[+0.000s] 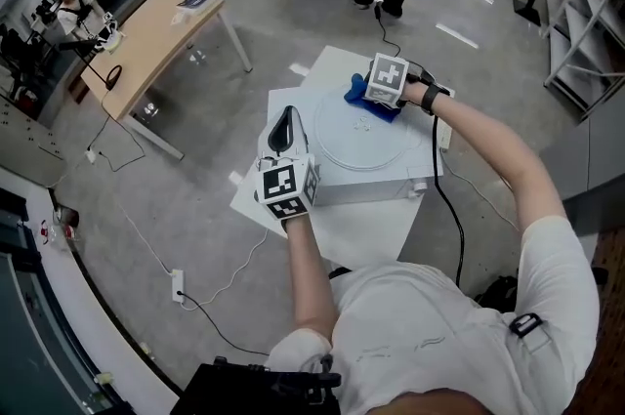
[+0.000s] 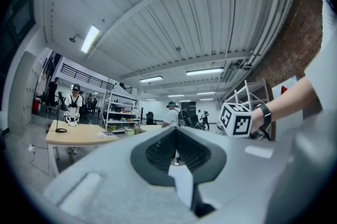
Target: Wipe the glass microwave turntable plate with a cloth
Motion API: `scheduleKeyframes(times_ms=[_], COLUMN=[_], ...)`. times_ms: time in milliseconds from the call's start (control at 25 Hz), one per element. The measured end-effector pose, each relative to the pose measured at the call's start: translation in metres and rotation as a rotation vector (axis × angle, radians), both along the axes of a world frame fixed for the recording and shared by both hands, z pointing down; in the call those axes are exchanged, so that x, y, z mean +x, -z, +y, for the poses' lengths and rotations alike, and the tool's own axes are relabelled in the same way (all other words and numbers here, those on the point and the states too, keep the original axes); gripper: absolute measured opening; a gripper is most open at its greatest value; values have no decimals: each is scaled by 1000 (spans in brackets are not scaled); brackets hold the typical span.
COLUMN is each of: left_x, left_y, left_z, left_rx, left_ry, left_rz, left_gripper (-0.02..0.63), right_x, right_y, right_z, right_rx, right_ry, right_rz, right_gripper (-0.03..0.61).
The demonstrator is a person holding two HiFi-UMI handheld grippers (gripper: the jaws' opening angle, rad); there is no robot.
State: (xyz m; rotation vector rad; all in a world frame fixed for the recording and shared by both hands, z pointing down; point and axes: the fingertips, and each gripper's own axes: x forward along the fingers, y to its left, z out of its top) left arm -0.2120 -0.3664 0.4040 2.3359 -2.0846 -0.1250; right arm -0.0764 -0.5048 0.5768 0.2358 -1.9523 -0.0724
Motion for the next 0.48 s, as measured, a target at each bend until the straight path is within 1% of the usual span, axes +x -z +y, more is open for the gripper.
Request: scheduleKeyframes(times_ms=[160, 280, 360, 480], left_x=[5, 10, 12, 14], left_y=[-5, -10, -11, -12], left_z=[-3, -5, -7, -11], left_rx=[5, 4, 4, -2], left_ry=[-11, -22, -25, -30], left_rz=[-10, -12, -13, -13], left_gripper=[2, 2, 2, 2], right_x=[34, 60, 62, 59], right_y=[4, -1, 3, 7], right_z=[34, 58, 82, 107], right_rx=[-42, -60, -82, -94], right_ry=[69, 87, 123, 200], right_rz=[30, 82, 87, 123], right_gripper=[64, 64, 64, 64])
